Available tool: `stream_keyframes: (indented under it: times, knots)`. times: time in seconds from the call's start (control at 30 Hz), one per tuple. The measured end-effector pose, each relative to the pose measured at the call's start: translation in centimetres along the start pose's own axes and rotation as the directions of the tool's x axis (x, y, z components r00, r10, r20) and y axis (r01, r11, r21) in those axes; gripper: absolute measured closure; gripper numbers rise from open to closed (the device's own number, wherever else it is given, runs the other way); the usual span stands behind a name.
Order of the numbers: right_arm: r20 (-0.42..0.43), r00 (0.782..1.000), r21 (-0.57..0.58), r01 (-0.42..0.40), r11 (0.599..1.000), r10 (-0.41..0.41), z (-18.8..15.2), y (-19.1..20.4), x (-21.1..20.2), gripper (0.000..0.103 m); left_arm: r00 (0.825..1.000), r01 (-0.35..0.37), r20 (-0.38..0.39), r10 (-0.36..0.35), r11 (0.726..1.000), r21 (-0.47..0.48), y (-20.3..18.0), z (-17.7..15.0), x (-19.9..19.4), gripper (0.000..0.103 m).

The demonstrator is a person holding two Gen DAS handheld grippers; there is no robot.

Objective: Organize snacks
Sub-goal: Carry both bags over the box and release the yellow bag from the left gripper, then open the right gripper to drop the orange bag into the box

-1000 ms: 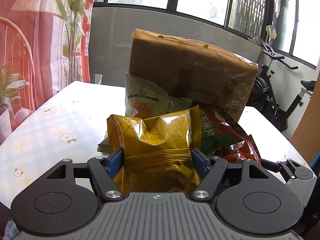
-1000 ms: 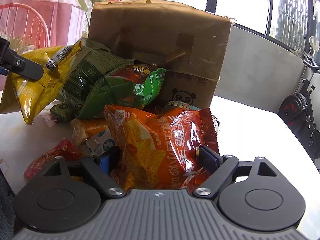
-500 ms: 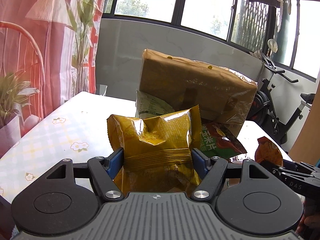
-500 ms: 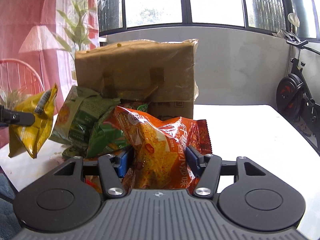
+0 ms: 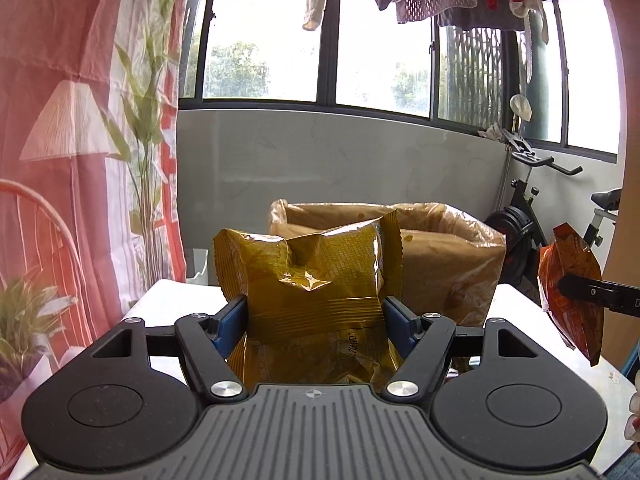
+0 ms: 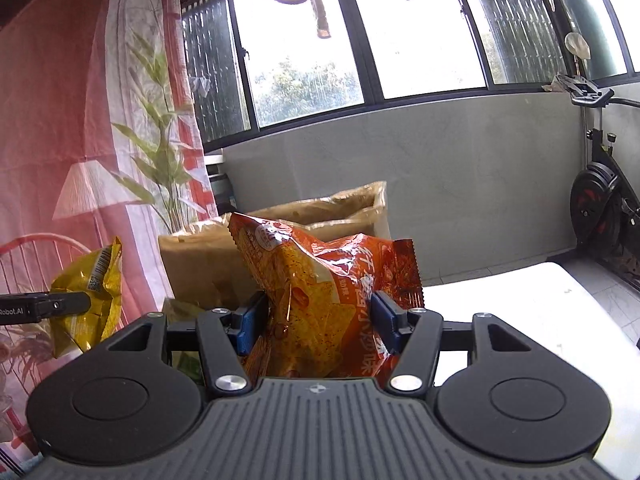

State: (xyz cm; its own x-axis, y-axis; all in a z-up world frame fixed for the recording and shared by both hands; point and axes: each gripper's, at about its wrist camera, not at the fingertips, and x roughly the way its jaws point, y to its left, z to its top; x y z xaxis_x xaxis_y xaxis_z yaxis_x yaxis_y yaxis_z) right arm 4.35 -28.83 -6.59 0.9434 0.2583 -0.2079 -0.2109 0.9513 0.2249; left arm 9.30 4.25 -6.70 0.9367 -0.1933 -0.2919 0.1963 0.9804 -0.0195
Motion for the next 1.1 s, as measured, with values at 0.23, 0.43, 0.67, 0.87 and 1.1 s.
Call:
stream_keyframes:
  times: [0.23, 0.43, 0.67, 0.87, 1.1]
  knots:
    - [0.078, 0.992, -0.053, -0.094, 0.994, 0.098, 6.2, -0.1, 2.9, 0.044, 0.998, 0.029, 0.054, -0.03, 0.999, 0.017, -1.0, 5.5, 3.4, 0.029]
    - [0.145, 0.967, -0.076, -0.201, 0.977, 0.21, 10.4, 0.0, 7.7, 0.044, 0.996, 0.02, 0.08, -0.027, 0.996, 0.09, -2.8, 9.2, 7.6, 0.028]
    - [0.121, 0.949, 0.044, -0.298, 0.954, 0.291, 12.2, -1.4, 15.5, 0.044, 1.0, 0.005, 0.018, -0.007, 0.995, 0.103, -3.4, 11.7, 15.4, 0.028]
    - [-0.008, 0.967, 0.179, -0.249, 0.952, 0.254, 11.1, -3.1, 21.3, 0.043, 0.997, -0.001, -0.071, 0.009, 0.993, 0.12, -3.3, 11.3, 21.1, 0.026]
    - [-0.143, 0.977, 0.212, -0.123, 0.969, 0.155, 9.8, -3.8, 23.3, 0.027, 0.99, -0.003, -0.138, 0.019, 0.993, 0.114, -2.2, 10.4, 23.6, 0.016]
